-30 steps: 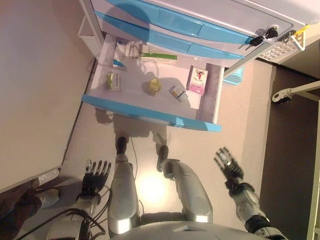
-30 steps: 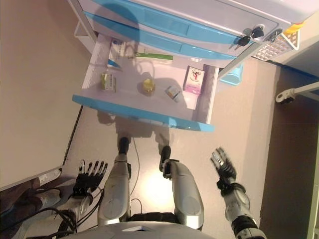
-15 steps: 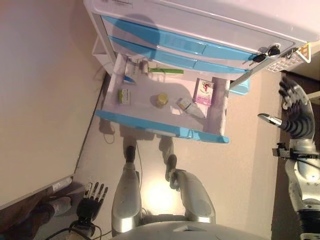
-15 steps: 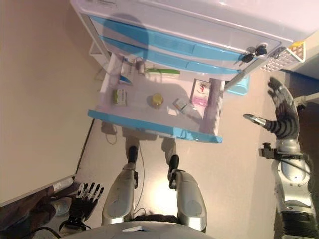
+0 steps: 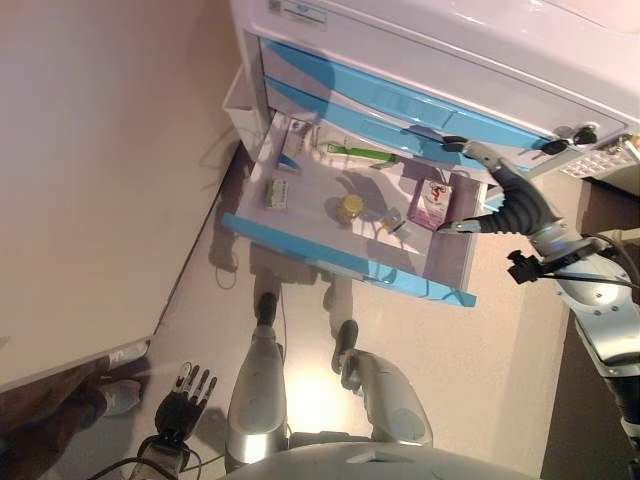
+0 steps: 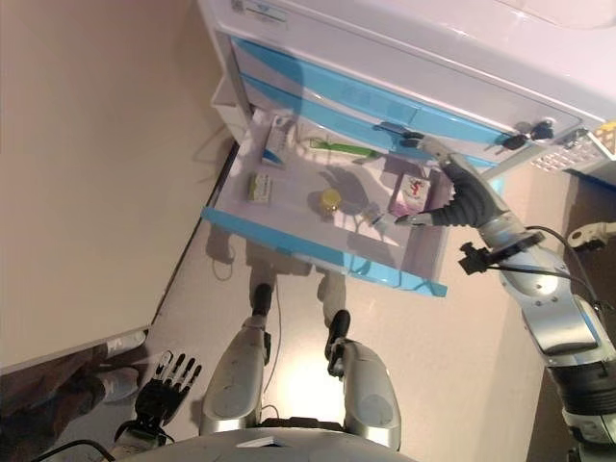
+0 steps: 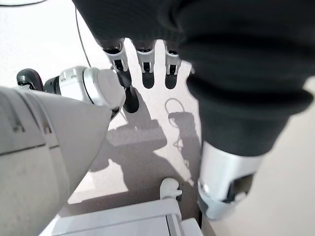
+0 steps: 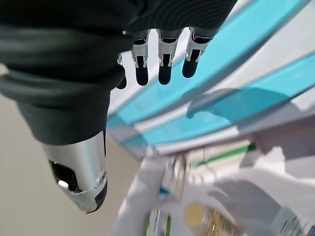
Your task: Open the drawer and pick up the medicine
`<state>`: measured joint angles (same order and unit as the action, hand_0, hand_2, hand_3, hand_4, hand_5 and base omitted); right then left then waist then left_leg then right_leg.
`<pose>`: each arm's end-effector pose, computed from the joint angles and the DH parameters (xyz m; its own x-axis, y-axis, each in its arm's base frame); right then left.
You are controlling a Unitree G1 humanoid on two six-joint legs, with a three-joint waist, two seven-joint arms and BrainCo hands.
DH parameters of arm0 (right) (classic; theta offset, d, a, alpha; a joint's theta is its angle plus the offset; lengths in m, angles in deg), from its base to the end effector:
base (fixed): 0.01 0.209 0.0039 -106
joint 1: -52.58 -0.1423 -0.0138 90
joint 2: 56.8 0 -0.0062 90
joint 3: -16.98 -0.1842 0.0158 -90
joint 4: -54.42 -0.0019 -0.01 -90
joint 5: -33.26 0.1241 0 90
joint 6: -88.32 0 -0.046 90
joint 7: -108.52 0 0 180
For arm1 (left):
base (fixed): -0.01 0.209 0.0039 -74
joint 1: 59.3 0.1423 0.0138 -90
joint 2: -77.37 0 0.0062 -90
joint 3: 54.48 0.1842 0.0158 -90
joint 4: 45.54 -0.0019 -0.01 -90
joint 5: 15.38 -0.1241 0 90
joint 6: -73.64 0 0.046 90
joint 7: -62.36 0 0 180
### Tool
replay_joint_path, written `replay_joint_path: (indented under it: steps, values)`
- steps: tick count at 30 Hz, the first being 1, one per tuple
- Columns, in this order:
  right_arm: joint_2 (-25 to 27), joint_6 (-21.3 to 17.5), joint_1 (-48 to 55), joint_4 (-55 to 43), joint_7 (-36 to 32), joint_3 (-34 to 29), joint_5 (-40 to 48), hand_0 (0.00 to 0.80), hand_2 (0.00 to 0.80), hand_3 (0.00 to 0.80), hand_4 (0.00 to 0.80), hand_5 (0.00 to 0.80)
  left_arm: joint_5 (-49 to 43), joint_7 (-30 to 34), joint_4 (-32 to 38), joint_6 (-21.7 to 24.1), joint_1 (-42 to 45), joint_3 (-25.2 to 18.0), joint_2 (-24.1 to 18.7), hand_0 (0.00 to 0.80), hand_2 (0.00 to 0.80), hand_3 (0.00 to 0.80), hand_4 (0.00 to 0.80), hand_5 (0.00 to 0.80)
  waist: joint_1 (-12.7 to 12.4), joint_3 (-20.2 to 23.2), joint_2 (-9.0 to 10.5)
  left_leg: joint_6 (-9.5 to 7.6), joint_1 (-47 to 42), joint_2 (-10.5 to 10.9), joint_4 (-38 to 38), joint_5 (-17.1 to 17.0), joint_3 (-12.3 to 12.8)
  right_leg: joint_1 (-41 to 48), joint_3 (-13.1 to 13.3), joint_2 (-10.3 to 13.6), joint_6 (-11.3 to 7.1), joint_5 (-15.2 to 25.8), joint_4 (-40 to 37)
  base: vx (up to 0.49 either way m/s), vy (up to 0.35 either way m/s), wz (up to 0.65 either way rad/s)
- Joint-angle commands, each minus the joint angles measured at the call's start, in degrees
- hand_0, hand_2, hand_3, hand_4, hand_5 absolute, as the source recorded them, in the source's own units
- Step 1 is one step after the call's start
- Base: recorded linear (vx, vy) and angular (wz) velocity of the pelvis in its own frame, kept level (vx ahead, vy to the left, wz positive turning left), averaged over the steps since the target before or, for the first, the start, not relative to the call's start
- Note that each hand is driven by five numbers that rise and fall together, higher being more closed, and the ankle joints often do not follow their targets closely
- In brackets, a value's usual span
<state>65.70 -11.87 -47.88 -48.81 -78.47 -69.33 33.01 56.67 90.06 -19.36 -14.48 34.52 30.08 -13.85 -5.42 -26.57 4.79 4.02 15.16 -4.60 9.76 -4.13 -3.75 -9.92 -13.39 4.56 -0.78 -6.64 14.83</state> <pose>0.2072 -0.2388 0.1685 0.8434 0.4591 0.2791 -0.0676 0.6060 -0.7926 0.0617 0.2594 -0.0901 0.7612 0.1525 -0.6303 -0.6222 0.4457 -0.6436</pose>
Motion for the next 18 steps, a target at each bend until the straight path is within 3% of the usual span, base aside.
replay_joint_path:
  steps: [1,12,18]
  values:
    - [1.8,0.5,-5.4,-1.2,-0.2,3.4,-3.0,0.000,0.000,0.000,0.000,0.000,-1.3,-0.7,0.1,1.6,-0.4,2.0,-2.5,0.000,0.000,0.000,0.000,0.000,-1.2,-0.2,1.35,-0.93,1.1,1.5,4.4,6.7,0.5,0.6,1.0,2.9,-4.87,4.8,-4.2,-0.023,0.014,0.11]
    - [0.4,4.0,-13.8,7.1,3.1,16.6,-10.1,0.000,0.000,0.000,0.000,0.000,-1.6,-2.1,0.9,1.6,-2.7,5.7,-2.5,0.000,0.000,0.000,0.000,0.000,-2.8,-1.9,-0.49,-1.13,2.7,2.8,5.0,6.0,-0.4,-1.2,0.4,3.7,-4.37,4.6,-2.8,-0.027,0.031,0.12]
    - [-0.4,5.8,-15.7,11.9,6.0,20.1,-13.6,0.000,0.000,0.000,0.000,0.000,-2.7,-3.3,1.6,1.3,-3.3,6.8,-2.1,0.000,0.000,0.000,0.000,0.000,-3.1,-2.4,-1.47,-1.33,3.4,3.3,5.2,5.8,-0.3,-2.3,0.2,4.0,-4.18,4.8,-2.2,-0.027,0.030,0.05]
